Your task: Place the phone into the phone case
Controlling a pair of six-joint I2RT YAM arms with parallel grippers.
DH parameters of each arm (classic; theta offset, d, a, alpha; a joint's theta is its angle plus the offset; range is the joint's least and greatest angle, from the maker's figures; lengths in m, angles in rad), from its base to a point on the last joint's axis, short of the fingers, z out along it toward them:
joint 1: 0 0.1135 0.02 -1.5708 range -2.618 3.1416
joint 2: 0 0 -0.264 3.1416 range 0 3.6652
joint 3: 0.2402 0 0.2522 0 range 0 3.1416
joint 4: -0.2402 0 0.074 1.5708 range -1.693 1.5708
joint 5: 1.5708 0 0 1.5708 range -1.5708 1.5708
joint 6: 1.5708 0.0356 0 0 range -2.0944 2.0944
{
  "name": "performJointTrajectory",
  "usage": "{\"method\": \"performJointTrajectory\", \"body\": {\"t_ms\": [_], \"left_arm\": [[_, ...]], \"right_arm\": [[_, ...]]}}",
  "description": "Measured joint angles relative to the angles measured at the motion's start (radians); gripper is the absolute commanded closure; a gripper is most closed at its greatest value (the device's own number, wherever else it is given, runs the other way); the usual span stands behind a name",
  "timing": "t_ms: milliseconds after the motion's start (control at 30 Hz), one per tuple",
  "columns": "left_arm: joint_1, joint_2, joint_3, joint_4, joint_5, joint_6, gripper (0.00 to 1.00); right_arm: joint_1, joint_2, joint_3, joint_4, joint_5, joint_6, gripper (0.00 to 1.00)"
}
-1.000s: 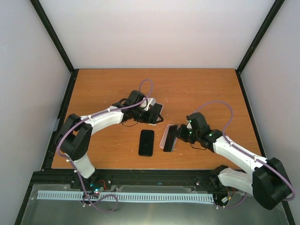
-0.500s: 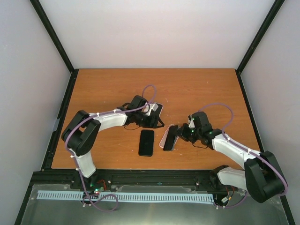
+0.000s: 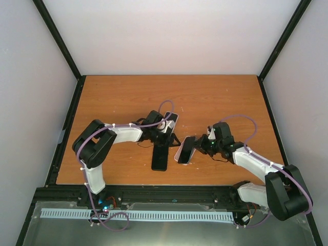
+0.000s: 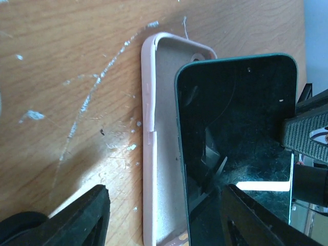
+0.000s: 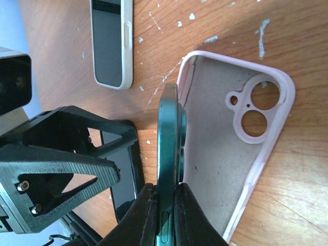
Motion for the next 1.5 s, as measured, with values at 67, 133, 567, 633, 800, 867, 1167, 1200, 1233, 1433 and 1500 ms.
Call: {"method": "performJointTrajectory", "body": {"t_ms": [67, 133, 567, 633, 800, 867, 1167, 1200, 1233, 1433, 1500], "left_arm": [[-0.01, 0.011, 0.0, 0.006, 0.003, -0.005, 0.41], [-0.02, 0.022, 0.0, 0.01, 0.004, -0.011, 0.41], [-0.056, 0.061, 0.002, 0.042, 0.028, -0.042, 0.41], [-0.064, 0.063, 0.002, 0.046, 0.033, -0.047, 0.41], [-0.067, 0.066, 0.001, 0.056, 0.039, -0.066, 0.41], [-0.067, 0.066, -0.002, 0.064, 0.04, -0.073, 0.41], [-0.073, 0.066, -0.014, 0.095, 0.046, -0.102, 0.4], [-0.074, 0.066, -0.015, 0.099, 0.046, -0.105, 0.4], [-0.075, 0.066, -0.017, 0.102, 0.046, -0.107, 0.39], [-0.08, 0.066, -0.024, 0.121, 0.049, -0.116, 0.39], [-0.083, 0.066, -0.027, 0.124, 0.055, -0.119, 0.39]], "right_arm": [[-0.005, 0.0, -0.008, 0.003, -0.004, 0.006, 0.97], [-0.01, 0.0, -0.014, 0.004, -0.005, 0.009, 0.97], [-0.035, 0.088, -0.042, 0.12, -0.021, 0.003, 0.97], [-0.039, 0.097, -0.05, 0.144, -0.027, 0.0, 0.97], [-0.058, 0.119, -0.069, 0.198, -0.051, -0.006, 0.97], [-0.064, 0.12, -0.086, 0.225, -0.058, -0.003, 0.97], [-0.084, 0.111, -0.123, 0.285, -0.067, 0.009, 0.97], [-0.087, 0.11, -0.127, 0.292, -0.069, 0.011, 0.97], [-0.09, 0.109, -0.13, 0.296, -0.071, 0.016, 0.97], [-0.097, 0.079, -0.151, 0.309, -0.062, 0.039, 0.97], [-0.097, 0.063, -0.157, 0.309, -0.054, 0.043, 0.97]]}}
